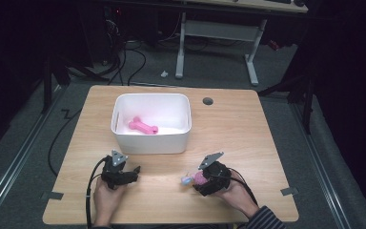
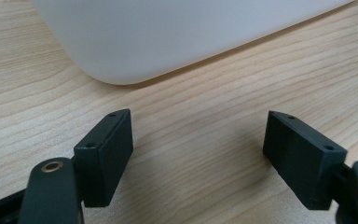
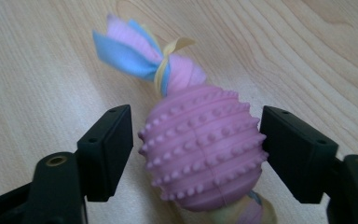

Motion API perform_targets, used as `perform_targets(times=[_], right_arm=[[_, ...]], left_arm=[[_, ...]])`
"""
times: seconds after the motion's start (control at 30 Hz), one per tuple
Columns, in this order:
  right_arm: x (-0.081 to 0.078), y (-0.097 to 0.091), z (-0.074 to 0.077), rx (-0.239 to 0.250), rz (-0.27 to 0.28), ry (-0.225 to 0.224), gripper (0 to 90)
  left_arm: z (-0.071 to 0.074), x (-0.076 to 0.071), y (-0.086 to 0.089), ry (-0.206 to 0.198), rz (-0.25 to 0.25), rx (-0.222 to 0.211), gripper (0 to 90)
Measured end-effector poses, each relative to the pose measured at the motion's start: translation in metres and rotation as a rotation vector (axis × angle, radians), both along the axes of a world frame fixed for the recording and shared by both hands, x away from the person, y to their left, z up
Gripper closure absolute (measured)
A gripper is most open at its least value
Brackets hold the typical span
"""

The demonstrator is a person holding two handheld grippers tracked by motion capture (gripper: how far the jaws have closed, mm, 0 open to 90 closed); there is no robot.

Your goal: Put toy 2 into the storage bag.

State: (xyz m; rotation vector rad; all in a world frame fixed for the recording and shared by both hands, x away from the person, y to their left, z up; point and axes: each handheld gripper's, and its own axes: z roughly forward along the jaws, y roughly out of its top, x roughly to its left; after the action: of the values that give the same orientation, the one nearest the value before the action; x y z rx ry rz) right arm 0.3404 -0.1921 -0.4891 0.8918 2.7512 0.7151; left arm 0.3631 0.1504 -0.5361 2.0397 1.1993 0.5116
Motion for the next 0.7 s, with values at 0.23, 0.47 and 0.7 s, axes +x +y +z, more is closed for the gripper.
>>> perform_targets(times=[0.23, 0.47, 0.7], right_arm=[[0.0016, -0.0041, -0.0025, -0.002, 0.002, 0.009, 32.8], [-0.0012, -0.0049, -0.0012, 0.023, -0.015, 0.003, 33.4], [-0.0034, -0.0075, 0.0072, 0.083, -0.044, -0.009, 33.2]], left_arm=[[0.0000, 0.0000, 0.0002, 0.001, 0.003, -0.001, 24.5], [0.0000, -0.0003, -0.0004, -0.001, 0.006, 0.003, 24.4], [0.0000, -0.0004, -0.0005, -0.001, 0.008, 0.004, 24.3]])
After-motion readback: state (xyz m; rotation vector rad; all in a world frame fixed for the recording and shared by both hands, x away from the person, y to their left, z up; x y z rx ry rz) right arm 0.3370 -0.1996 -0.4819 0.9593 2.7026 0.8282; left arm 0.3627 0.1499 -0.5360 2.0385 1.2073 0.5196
